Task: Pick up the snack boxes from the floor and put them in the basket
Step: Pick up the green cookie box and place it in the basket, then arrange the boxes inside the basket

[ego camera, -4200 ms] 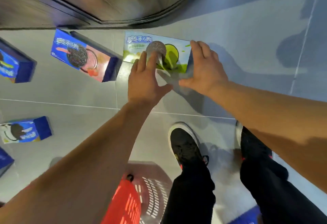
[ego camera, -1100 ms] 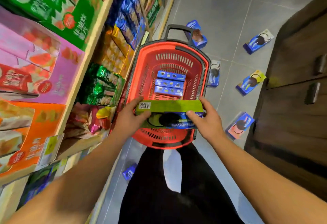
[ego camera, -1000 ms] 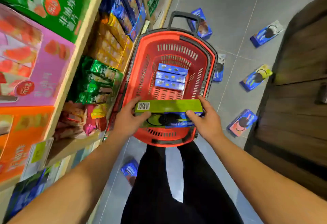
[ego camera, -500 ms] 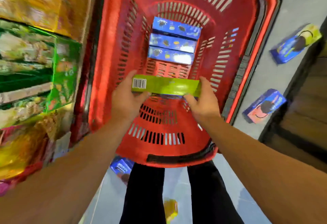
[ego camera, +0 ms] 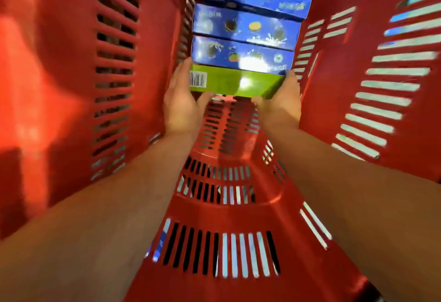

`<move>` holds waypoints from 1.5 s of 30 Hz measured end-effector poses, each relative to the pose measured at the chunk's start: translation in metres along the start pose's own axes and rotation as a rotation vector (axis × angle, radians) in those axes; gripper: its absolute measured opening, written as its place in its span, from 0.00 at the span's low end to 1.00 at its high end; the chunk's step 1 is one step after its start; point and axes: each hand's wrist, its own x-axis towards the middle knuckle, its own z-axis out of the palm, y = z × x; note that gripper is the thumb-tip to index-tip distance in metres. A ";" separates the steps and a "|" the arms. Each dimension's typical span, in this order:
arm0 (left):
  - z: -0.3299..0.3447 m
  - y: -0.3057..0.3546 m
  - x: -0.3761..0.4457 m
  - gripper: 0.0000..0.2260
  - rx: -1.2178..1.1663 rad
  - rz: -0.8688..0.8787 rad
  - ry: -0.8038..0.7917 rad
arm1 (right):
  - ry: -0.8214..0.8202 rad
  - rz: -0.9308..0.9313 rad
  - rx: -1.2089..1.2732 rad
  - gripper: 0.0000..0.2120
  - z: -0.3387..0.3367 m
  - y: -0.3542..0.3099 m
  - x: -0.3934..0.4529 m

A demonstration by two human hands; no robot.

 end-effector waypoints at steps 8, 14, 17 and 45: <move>0.028 -0.011 0.013 0.33 -0.016 -0.017 0.016 | 0.070 -0.020 0.066 0.40 0.014 0.013 0.010; -0.045 0.051 -0.029 0.29 0.018 0.027 0.008 | -0.026 -0.089 0.009 0.41 -0.045 -0.017 -0.063; -0.090 0.095 -0.061 0.26 -0.009 0.093 -0.009 | -0.068 -0.176 -0.010 0.40 -0.094 -0.035 -0.122; -0.005 0.400 -0.361 0.28 0.315 0.419 -0.515 | 0.021 0.173 0.120 0.33 -0.457 0.267 -0.263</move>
